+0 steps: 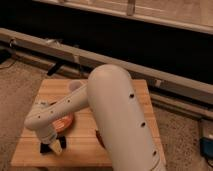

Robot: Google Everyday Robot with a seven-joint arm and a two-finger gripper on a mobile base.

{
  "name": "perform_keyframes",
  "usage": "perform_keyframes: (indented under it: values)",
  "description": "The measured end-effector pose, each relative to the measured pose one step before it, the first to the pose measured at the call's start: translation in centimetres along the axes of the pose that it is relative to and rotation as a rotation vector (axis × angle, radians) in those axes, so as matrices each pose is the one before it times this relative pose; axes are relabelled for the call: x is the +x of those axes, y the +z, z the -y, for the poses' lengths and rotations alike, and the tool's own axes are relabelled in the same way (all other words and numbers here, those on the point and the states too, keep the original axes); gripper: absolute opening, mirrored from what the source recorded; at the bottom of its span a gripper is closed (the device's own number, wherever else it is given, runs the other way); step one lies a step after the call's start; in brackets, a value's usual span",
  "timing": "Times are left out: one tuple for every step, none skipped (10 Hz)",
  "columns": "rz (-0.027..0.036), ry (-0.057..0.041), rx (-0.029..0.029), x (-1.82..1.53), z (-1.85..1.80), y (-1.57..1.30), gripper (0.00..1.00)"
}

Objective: Place the eraser on the white sponge

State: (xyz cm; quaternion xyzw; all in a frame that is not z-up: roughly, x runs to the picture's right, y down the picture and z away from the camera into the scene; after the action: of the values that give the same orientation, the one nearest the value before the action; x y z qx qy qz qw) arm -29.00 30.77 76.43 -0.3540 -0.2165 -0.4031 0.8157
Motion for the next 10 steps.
perform_keyframes:
  values:
    - [-0.00263,0.00272,-0.00003,0.017,-0.174,-0.054,0.65]
    - [-0.00169,-0.00103,0.00016,-0.208,-0.153,-0.049,0.54]
    - [-0.00043,-0.00234,-0.00070,-0.301,-0.107,0.020,0.44]
    - [0.00033,-0.00508,-0.00128,-0.442,-0.054,0.047,0.35]
    - [0.00099,-0.00632,-0.00201,-0.526,-0.006,0.086,0.25]
    - [0.00238,-0.00606,0.00146,-0.475,0.036,-0.025,0.15]
    - [0.00475,-0.00964,0.00660,-0.556,0.036,-0.217,0.05]
    - [0.00503,-0.00878,0.01023,-0.783,-0.028,-0.613,0.01]
    - [0.00701,-0.01260,0.01549,-1.083,-0.027,-1.236,0.00]
    - [0.00177,-0.00574,0.01127,-0.469,-0.009,-0.978,0.00]
